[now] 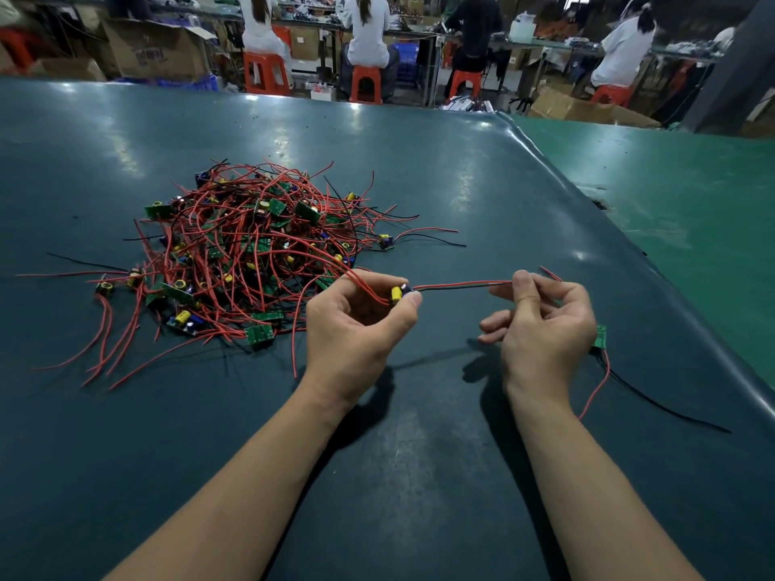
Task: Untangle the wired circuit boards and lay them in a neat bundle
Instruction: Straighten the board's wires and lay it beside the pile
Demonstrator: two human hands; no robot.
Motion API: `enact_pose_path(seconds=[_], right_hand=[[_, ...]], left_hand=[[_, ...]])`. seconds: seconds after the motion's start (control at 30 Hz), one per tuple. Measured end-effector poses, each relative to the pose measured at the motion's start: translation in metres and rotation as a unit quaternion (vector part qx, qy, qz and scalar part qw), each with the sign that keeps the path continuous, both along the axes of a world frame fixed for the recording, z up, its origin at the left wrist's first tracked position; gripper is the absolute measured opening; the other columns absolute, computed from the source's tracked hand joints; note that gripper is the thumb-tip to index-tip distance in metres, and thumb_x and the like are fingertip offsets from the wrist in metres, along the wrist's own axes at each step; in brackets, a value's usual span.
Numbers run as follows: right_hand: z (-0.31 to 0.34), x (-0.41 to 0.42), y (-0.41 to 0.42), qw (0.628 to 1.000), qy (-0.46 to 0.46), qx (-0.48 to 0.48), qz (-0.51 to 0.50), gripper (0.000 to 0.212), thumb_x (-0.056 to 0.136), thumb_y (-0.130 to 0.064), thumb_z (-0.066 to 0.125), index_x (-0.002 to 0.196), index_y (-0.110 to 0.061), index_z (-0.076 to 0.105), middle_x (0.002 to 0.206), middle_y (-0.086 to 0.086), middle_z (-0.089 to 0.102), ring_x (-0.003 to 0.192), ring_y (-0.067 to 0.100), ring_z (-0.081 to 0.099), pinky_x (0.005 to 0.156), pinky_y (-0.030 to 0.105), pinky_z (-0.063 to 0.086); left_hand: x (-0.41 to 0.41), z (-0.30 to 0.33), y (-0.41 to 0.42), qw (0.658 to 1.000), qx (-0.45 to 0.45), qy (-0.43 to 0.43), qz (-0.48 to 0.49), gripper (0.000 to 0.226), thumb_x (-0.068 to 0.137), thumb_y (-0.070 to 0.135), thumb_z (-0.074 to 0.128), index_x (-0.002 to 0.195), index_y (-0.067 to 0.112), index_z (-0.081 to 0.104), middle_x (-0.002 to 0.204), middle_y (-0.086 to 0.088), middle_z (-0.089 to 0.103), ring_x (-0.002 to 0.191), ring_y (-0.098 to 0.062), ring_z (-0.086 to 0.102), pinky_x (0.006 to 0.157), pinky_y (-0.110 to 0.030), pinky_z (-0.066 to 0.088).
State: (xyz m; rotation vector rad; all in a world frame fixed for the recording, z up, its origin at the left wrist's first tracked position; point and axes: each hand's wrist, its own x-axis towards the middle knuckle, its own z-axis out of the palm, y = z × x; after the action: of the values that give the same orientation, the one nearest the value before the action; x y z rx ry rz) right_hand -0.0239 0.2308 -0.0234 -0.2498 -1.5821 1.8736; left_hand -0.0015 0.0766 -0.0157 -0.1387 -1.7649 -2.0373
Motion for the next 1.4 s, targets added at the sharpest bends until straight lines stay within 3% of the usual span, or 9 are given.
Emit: enact_pose_path(seconds=[0.13,0.23,0.37,0.5,0.67,0.77,0.87,0.97,1.4], right_hand=[[-0.001,-0.003,0.0,0.998,-0.044,-0.004,0.053,0.022,0.094,-0.015,0.064,0.08,-0.012,0.048,0.064,0.006,0.071,0.033,0.015,0.052,0.032,0.021,0.039],[-0.008,-0.001,-0.007,0.974,-0.099,0.193,0.062,0.022,0.089,-0.025,0.071,0.077,-0.013,0.056,0.061,-0.001,0.069,0.045,0.014,0.058,0.046,0.028,0.046],[-0.01,0.005,-0.012,0.928,-0.08,0.365,-0.01,0.031,0.086,-0.031,0.073,0.113,-0.018,0.067,0.098,-0.002,0.062,0.075,0.004,0.048,0.079,0.035,0.046],[-0.006,0.019,-0.027,0.933,0.095,0.345,0.029,0.03,0.094,-0.032,0.061,0.116,-0.011,0.065,0.092,0.001,0.058,0.059,0.016,0.048,0.059,0.024,0.045],[-0.005,0.025,-0.031,0.91,0.197,0.347,0.114,0.038,0.095,-0.032,0.059,0.123,-0.007,0.061,0.09,0.002,0.059,0.061,0.017,0.054,0.053,0.029,0.049],[-0.005,0.023,-0.031,0.931,0.187,0.299,0.098,0.021,0.094,-0.024,0.063,0.113,-0.017,0.066,0.08,-0.003,0.062,0.062,0.013,0.057,0.055,0.024,0.047],[-0.001,0.022,-0.036,0.978,0.072,0.095,0.17,0.013,0.089,-0.014,0.069,0.093,-0.026,0.069,0.065,-0.01,0.061,0.049,0.004,0.051,0.047,0.018,0.04],[0.001,0.019,-0.035,0.942,-0.058,-0.106,0.314,0.007,0.089,-0.006,0.068,0.087,-0.013,0.068,0.057,-0.003,0.057,0.039,0.008,0.042,0.036,0.016,0.031],[0.003,0.004,-0.023,0.979,-0.06,-0.144,0.13,0.02,0.085,-0.003,0.072,0.067,-0.011,0.067,0.048,-0.002,0.054,0.035,0.007,0.037,0.036,0.015,0.028]], left_hand=[[-0.002,0.002,-0.002,0.999,0.029,0.022,0.027,0.016,0.08,-0.002,0.074,0.088,0.01,0.067,0.07,0.009,0.068,0.063,-0.003,0.06,0.063,-0.017,0.051],[-0.002,0.004,-0.004,0.994,-0.009,0.076,0.08,0.018,0.083,0.007,0.075,0.099,0.012,0.067,0.084,0.006,0.068,0.075,-0.006,0.064,0.075,-0.026,0.056],[-0.005,0.001,-0.013,0.951,-0.148,0.188,0.194,0.019,0.088,0.024,0.072,0.103,0.016,0.065,0.097,-0.001,0.059,0.088,-0.012,0.058,0.076,-0.029,0.049],[-0.008,-0.002,-0.013,0.936,-0.17,0.267,0.154,0.019,0.092,0.009,0.066,0.106,0.007,0.054,0.114,-0.012,0.06,0.11,-0.027,0.061,0.091,-0.049,0.05],[-0.002,-0.006,-0.011,0.897,-0.322,0.276,0.128,0.018,0.092,0.013,0.064,0.107,0.004,0.068,0.098,-0.003,0.065,0.09,-0.024,0.062,0.076,-0.051,0.049],[-0.004,-0.004,-0.011,0.869,-0.401,0.265,0.116,0.029,0.093,0.023,0.06,0.116,0.008,0.069,0.094,-0.004,0.066,0.084,-0.024,0.058,0.074,-0.047,0.046],[-0.008,-0.006,-0.012,0.85,-0.462,0.236,0.088,0.036,0.093,0.023,0.059,0.125,0.005,0.064,0.092,-0.006,0.066,0.082,-0.029,0.057,0.073,-0.045,0.045],[-0.012,-0.012,-0.014,0.847,-0.493,0.19,0.048,0.041,0.091,0.016,0.059,0.129,0.0,0.06,0.094,-0.012,0.066,0.085,-0.034,0.058,0.075,-0.05,0.046],[-0.01,-0.013,-0.007,0.851,-0.504,0.141,0.044,0.022,0.088,0.027,0.063,0.094,0.007,0.07,0.08,-0.005,0.064,0.077,-0.03,0.055,0.073,-0.046,0.046]])
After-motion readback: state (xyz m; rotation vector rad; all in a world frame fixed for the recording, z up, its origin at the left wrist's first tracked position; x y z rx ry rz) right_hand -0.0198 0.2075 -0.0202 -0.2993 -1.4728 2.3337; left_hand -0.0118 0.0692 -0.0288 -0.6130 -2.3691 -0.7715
